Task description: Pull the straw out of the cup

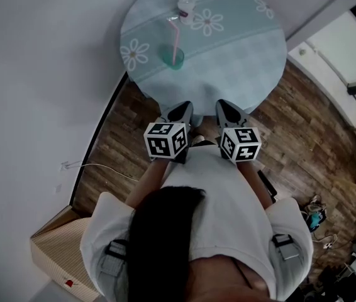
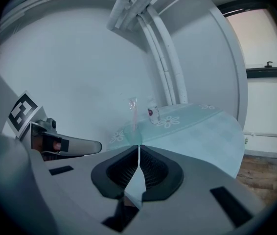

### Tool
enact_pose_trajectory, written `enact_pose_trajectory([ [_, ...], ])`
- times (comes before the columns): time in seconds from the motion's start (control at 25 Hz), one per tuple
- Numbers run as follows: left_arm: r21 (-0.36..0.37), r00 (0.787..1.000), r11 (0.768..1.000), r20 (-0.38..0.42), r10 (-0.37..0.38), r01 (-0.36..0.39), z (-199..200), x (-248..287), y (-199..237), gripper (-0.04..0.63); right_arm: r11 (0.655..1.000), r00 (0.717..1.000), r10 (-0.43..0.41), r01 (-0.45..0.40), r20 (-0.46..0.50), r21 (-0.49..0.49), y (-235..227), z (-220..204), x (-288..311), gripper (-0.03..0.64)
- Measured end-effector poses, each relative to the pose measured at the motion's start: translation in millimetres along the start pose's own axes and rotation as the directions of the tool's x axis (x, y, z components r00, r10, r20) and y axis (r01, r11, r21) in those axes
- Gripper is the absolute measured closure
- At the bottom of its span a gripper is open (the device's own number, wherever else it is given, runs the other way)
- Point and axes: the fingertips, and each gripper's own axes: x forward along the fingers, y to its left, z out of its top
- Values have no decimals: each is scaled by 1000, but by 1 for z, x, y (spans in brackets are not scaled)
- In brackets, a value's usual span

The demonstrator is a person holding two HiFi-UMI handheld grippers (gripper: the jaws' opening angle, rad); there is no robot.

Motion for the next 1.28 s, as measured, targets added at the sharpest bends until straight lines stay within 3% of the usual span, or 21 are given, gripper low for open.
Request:
enact_pose_trajectory([
  [0.48, -57, 999, 997, 12, 46, -46, 25, 12, 37, 586, 999, 999, 30, -31, -14, -22, 4, 18, 39, 581],
  [1.0, -84, 999, 996, 25, 33, -30, 72, 31, 85, 586, 1000, 999, 21, -21, -33, -10, 12, 43, 99, 580],
  [1.28, -39, 1000, 999, 10, -10, 10, 104, 48, 109, 586, 1000, 1000, -17, 18, -17, 3, 15, 65, 130, 580],
])
